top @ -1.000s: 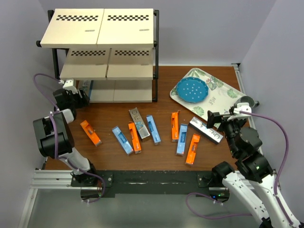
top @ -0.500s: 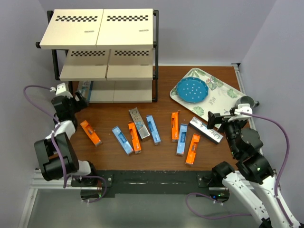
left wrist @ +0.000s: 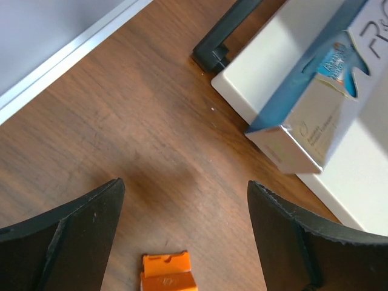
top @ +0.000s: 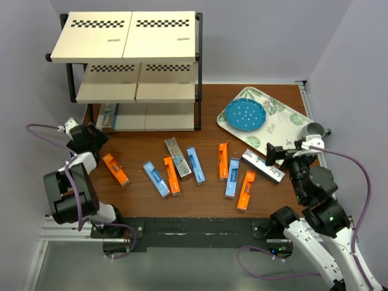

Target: Place and organize the toothpastes onto the shelf

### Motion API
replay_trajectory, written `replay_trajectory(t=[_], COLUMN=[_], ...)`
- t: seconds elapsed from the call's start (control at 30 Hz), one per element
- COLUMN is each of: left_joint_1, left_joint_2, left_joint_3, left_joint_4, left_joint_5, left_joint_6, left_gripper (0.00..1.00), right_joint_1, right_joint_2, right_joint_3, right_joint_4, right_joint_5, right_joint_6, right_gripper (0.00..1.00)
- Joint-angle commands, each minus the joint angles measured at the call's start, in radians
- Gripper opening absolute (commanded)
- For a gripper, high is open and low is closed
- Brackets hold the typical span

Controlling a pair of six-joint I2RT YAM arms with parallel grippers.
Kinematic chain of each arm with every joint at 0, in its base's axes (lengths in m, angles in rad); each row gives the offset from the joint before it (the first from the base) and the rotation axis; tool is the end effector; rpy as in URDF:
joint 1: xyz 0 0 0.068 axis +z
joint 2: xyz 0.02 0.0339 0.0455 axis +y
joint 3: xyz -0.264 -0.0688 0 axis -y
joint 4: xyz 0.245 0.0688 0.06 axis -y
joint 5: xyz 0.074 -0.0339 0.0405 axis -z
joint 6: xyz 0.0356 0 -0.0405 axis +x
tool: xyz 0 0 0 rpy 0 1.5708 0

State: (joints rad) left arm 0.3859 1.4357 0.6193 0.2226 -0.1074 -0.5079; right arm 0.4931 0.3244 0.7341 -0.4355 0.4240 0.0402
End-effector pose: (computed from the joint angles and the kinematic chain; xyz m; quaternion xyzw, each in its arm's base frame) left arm 0.2641 0.1114 0.1764 -0.4038 0.7843 0.0187 0.4706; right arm 0.0748 0.0235 0.3475 -0.0141 0.7152 0.0344 0.6979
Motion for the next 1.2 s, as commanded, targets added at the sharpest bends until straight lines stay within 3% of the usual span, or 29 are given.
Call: replay_trajectory(t=[0.0, 0.77, 1.17], left_joint_1=[0.005, 0.007, 0.005], left_joint_2=[0.067, 0.258, 0.246], left_joint_3=[0.089, 0.267, 0.280], left_joint_4=[-0.009, -0.008, -0.063], left_joint_5=[-0.029, -0.002, -0.014], left_joint_6=[-0.064, -0.110, -0.132], left_gripper=[0.87, 0.87, 0.88], right_joint_1=[0.006, 0.005, 0.005], right_joint_2=[-0.002, 0.056, 0.062], right_joint_3=[-0.006, 0.010, 0.031], right_joint_4=[0.017, 0.044, 0.030], right_joint_5=[-0.004, 0.016, 0.010], right_joint_6=[-0.016, -0.026, -0.020], right_gripper=[0.99, 0.99, 0.99])
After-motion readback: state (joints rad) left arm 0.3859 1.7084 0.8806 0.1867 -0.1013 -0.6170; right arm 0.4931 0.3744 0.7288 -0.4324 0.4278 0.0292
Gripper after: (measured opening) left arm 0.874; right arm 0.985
